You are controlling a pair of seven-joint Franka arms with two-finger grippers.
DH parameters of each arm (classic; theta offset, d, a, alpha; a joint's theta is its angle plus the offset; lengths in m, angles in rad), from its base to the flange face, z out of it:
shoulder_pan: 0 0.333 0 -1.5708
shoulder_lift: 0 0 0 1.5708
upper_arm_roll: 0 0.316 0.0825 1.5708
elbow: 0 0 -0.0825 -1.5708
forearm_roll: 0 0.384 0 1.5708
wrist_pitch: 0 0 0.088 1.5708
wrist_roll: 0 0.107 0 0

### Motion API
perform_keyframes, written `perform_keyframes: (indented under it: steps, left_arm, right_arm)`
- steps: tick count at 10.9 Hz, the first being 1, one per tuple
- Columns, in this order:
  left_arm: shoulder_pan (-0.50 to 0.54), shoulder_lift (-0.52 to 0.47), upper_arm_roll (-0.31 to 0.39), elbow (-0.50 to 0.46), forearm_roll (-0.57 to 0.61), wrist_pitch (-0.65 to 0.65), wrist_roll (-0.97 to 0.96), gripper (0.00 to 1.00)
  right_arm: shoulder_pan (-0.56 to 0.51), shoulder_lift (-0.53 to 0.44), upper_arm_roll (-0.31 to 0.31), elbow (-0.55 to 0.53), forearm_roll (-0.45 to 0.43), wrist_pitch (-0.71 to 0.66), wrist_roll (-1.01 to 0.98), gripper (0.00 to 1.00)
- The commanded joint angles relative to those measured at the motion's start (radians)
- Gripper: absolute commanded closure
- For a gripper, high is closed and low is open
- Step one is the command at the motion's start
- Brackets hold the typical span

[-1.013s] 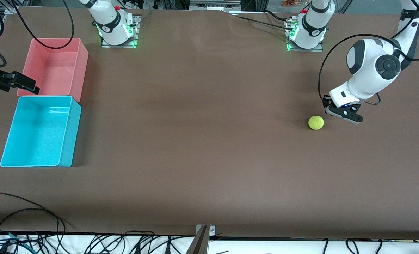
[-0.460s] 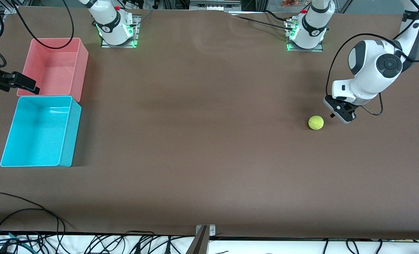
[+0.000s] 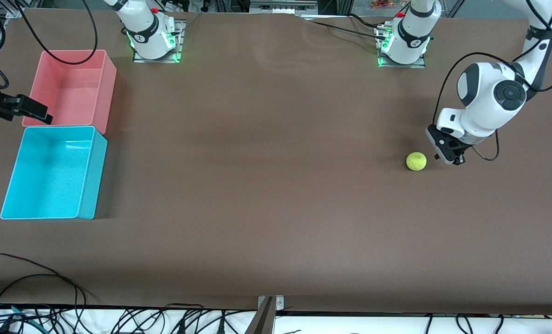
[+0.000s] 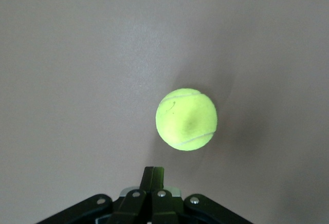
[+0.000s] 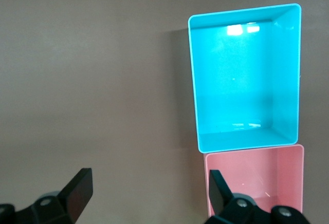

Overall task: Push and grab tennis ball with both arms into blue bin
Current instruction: 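Lower the left gripper beside the tennis ball, fingers nearly closed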

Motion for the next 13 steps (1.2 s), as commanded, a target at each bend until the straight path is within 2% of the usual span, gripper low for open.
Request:
perform_keyframes:
  steps: [1, 6, 10, 13]
  left_arm:
    - [0.046, 0.119, -0.009, 0.015, 0.018, 0.111, 0.084, 1.0]
    - [0.065, 0.205, -0.009, 0.046, 0.022, 0.124, 0.16, 1.0]
    - [0.066, 0.218, -0.009, 0.049, 0.062, 0.124, 0.232, 1.0]
    - [0.089, 0.224, -0.009, 0.049, 0.062, 0.171, 0.312, 1.0]
  right_arm:
    - [0.002, 0.007, 0.002, 0.024, -0.006, -0.022, 0.011, 0.0]
    - [0.002, 0.007, 0.003, 0.021, -0.005, -0.022, 0.029, 0.0]
    - [0.002, 0.01, 0.004, 0.021, -0.006, -0.022, 0.039, 0.0]
    - [0.0, 0.013, 0.002, 0.021, -0.006, -0.022, 0.034, 0.0]
